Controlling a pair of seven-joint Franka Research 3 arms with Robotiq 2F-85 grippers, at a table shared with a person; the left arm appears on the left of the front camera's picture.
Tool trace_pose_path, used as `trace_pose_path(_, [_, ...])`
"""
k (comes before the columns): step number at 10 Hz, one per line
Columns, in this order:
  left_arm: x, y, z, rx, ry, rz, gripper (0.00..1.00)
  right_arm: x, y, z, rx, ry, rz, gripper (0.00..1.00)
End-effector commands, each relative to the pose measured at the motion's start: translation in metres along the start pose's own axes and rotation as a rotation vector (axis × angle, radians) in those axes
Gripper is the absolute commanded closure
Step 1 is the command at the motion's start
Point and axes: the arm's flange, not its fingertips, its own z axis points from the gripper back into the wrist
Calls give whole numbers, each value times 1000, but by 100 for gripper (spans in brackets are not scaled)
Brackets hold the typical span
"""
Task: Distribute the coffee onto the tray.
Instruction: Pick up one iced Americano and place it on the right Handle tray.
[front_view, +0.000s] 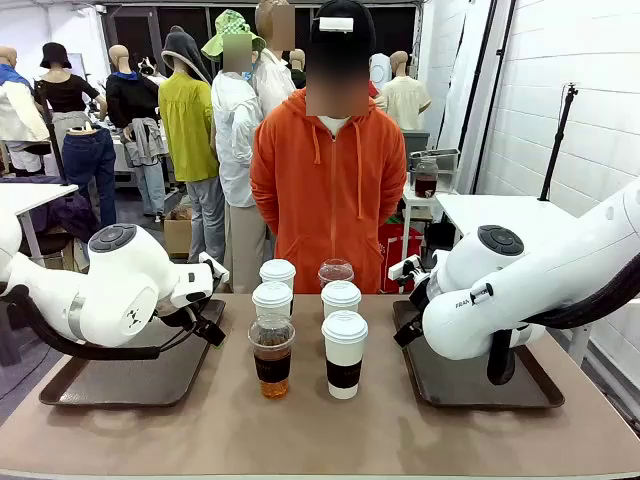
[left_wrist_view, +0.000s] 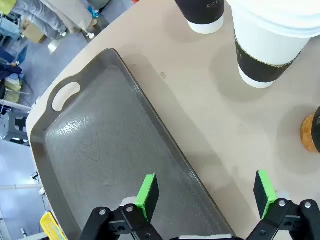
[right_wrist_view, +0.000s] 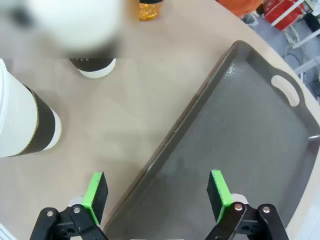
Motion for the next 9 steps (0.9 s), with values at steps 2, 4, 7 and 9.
trace_pose_path(2, [0, 0, 0, 0, 0, 0, 0, 0, 0, 0, 0, 0, 0, 0])
trace_pose_path(4, [0, 0, 0, 0, 0, 0, 0, 0, 0, 0, 0, 0, 0, 0])
trace_pose_path(7, [0, 0, 0, 0, 0, 0, 0, 0, 0, 0, 0, 0, 0, 0])
trace_pose_path(9, [0, 0, 0, 0, 0, 0, 0, 0, 0, 0, 0, 0, 0, 0])
